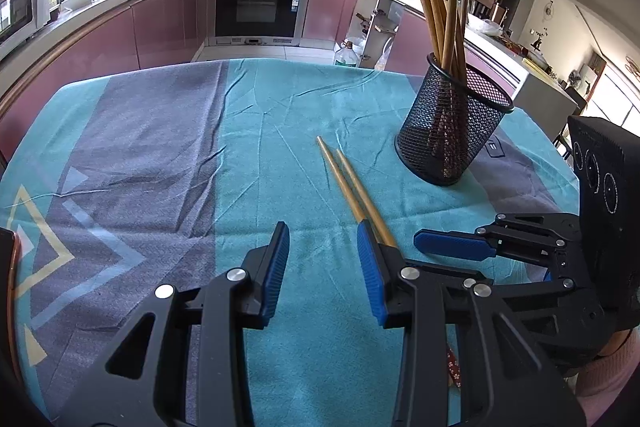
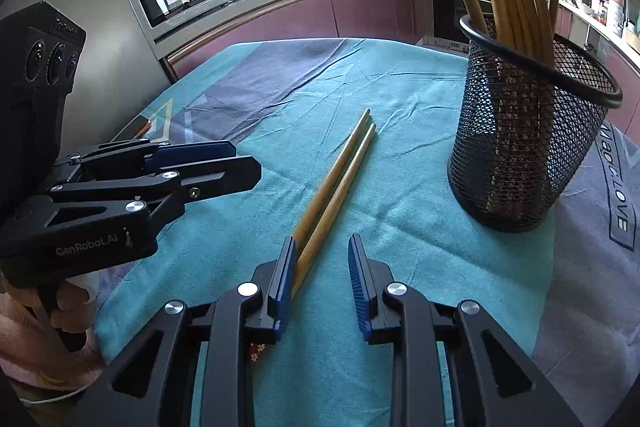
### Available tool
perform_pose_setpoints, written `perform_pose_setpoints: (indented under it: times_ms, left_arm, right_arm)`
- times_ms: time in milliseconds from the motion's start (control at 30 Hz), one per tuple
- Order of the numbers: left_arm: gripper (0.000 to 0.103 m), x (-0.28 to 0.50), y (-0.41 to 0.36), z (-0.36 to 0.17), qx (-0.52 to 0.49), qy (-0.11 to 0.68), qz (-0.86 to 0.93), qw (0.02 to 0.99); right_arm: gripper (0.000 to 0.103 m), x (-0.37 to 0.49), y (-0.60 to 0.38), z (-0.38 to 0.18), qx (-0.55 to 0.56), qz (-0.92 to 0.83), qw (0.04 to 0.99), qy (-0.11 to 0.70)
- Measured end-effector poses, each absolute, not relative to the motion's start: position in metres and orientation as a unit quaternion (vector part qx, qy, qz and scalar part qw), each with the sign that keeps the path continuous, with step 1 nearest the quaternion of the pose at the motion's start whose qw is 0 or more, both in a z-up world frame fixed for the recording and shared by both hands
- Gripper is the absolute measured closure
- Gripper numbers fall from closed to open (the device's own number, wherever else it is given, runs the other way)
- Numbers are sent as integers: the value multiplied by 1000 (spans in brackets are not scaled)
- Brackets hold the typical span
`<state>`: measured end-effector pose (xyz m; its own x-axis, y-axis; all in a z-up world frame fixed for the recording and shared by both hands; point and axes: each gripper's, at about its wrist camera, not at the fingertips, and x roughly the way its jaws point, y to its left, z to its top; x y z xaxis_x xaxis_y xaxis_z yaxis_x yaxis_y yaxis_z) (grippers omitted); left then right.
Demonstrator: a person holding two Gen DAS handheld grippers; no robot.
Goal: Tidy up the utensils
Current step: 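Move both grippers over the last two chopsticks on the cloth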
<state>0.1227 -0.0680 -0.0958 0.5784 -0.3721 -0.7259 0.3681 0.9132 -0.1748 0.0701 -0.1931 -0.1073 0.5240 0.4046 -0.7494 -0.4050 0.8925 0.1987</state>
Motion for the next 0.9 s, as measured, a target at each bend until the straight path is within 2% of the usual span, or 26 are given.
perform_pose_setpoints:
  times_ms: [900]
  left_arm:
    - [69,150,-111,-121,32,452,-233,860]
  right_arm:
    - [79,87,-222,-109,0,199,878,436]
